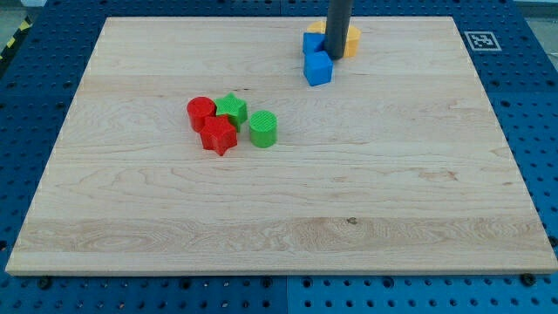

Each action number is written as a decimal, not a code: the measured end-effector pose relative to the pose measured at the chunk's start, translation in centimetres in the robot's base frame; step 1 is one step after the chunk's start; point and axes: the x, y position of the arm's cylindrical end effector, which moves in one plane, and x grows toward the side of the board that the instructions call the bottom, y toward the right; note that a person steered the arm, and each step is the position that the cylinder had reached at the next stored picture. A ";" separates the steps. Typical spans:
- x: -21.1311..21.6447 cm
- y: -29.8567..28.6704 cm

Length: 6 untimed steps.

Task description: Move the blue triangle to the top left of the board

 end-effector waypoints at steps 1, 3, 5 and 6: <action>0.0 -2.6; -1.1 -9.9; -1.9 -8.9; -3.2 -6.4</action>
